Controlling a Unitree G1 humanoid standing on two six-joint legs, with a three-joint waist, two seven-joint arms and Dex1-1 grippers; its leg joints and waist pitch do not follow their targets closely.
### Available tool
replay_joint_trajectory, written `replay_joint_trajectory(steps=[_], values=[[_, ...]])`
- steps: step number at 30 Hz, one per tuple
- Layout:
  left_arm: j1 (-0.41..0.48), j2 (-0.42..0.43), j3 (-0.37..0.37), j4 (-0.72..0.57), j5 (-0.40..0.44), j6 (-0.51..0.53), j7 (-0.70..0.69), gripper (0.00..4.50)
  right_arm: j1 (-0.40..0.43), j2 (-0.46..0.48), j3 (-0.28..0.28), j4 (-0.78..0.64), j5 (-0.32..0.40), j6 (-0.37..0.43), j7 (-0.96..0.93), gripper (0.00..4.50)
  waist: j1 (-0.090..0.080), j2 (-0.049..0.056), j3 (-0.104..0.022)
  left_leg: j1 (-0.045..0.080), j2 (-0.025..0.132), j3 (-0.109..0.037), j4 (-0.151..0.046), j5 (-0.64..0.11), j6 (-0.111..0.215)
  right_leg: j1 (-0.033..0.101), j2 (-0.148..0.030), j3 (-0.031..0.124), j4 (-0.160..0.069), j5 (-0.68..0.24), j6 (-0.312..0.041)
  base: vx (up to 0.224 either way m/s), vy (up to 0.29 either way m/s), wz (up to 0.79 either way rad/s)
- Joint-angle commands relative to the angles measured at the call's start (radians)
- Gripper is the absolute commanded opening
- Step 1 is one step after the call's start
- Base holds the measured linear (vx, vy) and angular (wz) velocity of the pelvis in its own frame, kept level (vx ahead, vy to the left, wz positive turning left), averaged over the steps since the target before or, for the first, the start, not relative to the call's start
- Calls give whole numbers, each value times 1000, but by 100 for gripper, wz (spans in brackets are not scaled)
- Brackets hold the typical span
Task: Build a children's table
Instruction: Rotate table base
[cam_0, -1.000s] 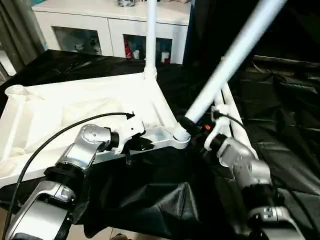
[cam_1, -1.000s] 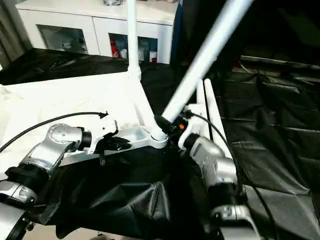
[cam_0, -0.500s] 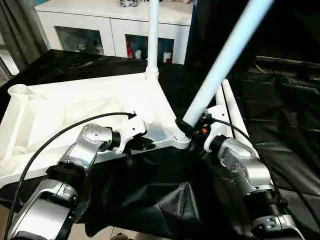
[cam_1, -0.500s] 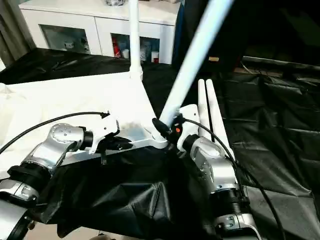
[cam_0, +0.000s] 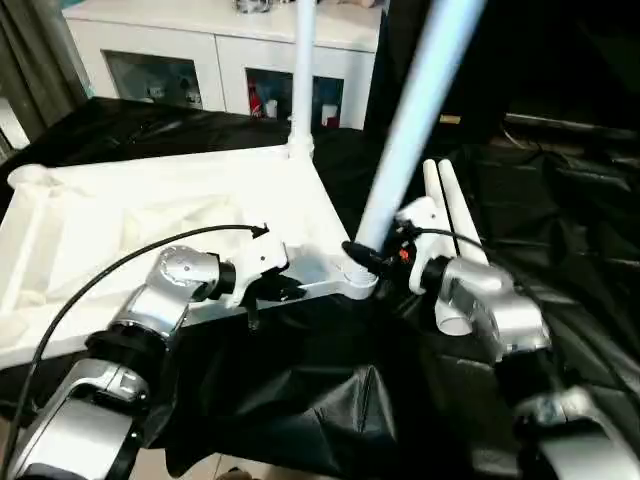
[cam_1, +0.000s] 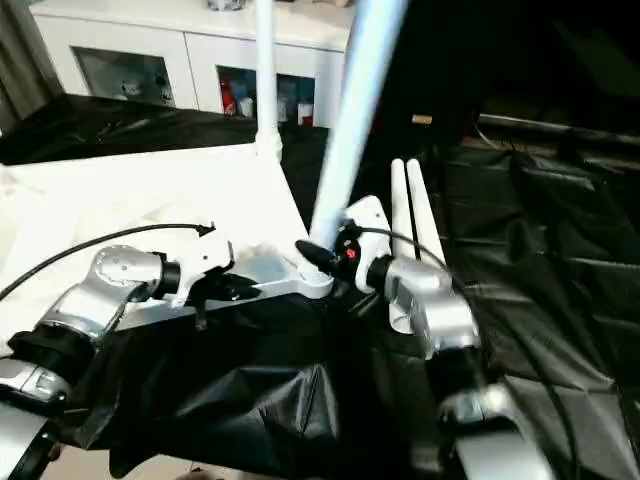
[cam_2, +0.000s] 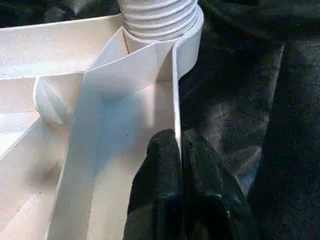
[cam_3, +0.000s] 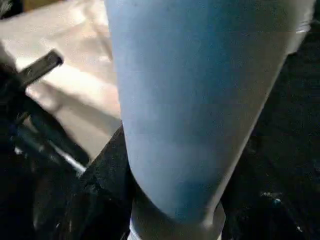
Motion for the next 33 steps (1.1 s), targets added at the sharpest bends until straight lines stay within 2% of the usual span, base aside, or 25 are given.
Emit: replay_joint_trajectory(steps=[1,2,3,5,7,9,10,16,17,18,19,20,21,22,23,24,25,26,27,29,32,33], values=[[-1,1,7,-51,-5,-12,4,0,33,3,69,68,-40,34,56,191,1,-3,-64,9,60,-19,-74,-171,24,49,-104,62,-88,-288,-169,0,0,0],[5,3,6,-58,-4,-11,2,0,27,1,75,82,-47,27,65,191,1,-3,-64,10,60,-18,-73,-170,25,47,-102,62,-88,-279,-170,0,0,0],[14,7,4,-72,-4,-8,-1,0,17,-3,86,105,-61,16,80,191,-3,-10,-61,9,60,-18,-75,-173,29,46,-101,61,-86,-274,-175,0,0,0],[18,8,4,-78,-4,-6,-3,0,13,-3,88,116,-67,8,86,191,-2,-8,-60,10,60,-18,-76,-180,28,45,-101,62,-89,-280,-174,0,0,0],[23,11,5,-87,-5,-2,-4,0,5,-2,90,135,-69,-1,94,191,-4,-19,-57,11,59,-18,-77,-203,23,44,-102,62,-93,-319,-162,0,0,0],[26,13,5,-93,-6,2,-4,0,1,-1,92,149,-68,-6,105,191,-4,-16,-57,12,61,-20,-78,-209,22,43,-103,62,-94,-334,-160,0,0,0],[29,14,5,-98,-7,3,-5,0,2,0,94,156,-67,-8,112,191,-5,-20,-55,12,61,-20,-80,-212,21,43,-101,62,-94,-336,-158,0,0,0],[40,19,8,-126,-8,19,-6,0,7,11,77,185,-65,-17,118,191,-7,-18,-52,14,62,-22,-84,-235,16,41,-102,63,-96,-351,-161,0,0,0],[41,18,8,-129,-7,22,-5,0,2,20,41,196,-43,-13,91,191,-8,-18,-51,14,62,-22,-84,-241,15,41,-104,64,-97,-359,-161,0,0,0],[43,18,8,-133,-7,26,-3,0,-1,29,5,203,-20,-7,64,191,-6,-12,-52,17,63,-24,-85,-247,12,40,-105,64,-98,-366,-163,0,0,0],[43,17,9,-137,-6,30,1,0,-3,43,-58,211,23,9,15,191,-9,-13,-50,18,63,-24,-87,-263,8,39,-104,65,-101,-378,-164,0,0,0],[43,17,9,-137,-6,30,1,0,-3,43,-58,211,23,9,15,191,-9,-14,-51,19,63,-24,-87,-271,4,38,-105,65,-102,-388,-163,0,0,0],[41,16,11,-132,-3,29,9,0,7,51,-96,207,51,20,-17,191,-9,-4,-50,23,64,-26,-89,-283,-2,36,-104,64,-104,-391,-165,0,0,0],[36,14,13,-124,-1,27,19,0,24,58,-127,198,72,24,-47,191,-10,-3,-50,22,65,-25,-89,-288,-4,36,-103,65,-105,-387,-165,0,0,0],[34,13,14,-121,0,27,23,0,33,61,-140,193,80,24,-61,191,-10,-6,-50,22,66,-26,-90,-291,-7,37,-103,65,-105,-384,-165,0,0,0],[32,12,15,-118,1,28,25,0,38,63,-146,192,83,23,-69,191,-9,-1,-51,23,65,-27,-91,-300,-12,36,-103,64,-104,-382,-166,0,0,0],[31,12,15,-116,1,28,25,0,39,64,-148,192,85,22,-72,191,-10,-4,-51,23,64,-26,-91,-304,-13,37,-103,64,-104,-381,-166,0,0,0],[27,10,16,-111,2,27,29,0,57,66,-153,177,88,24,-78,191,-9,-4,-51,22,64,-26,-91,-301,-12,38,-103,64,-104,-379,-168,0,0,0],[23,9,16,-106,4,26,33,0,77,69,-154,158,89,24,-82,191,-8,5,-50,22,65,-27,-92,-302,-15,37,-103,65,-105,-375,-167,0,0,0],[14,4,16,-94,10,23,48,0,118,77,-154,113,88,24,-90,191,-6,1,-51,22,65,-27,-94,-306,-16,38,-103,65,-106,-374,-162,0,0,0],[-3,-7,19,-73,15,21,74,0,172,103,-171,36,103,31,-133,191,1,8,-54,24,64,-25,-95,-284,-13,39,-103,66,-104,-332,-164,0,0,0],[-6,-9,20,-69,15,21,77,0,177,105,-172,28,107,32,-139,191,0,7,-54,24,64,-25,-96,-286,-12,39,-103,66,-105,-334,-166,0,0,0]])
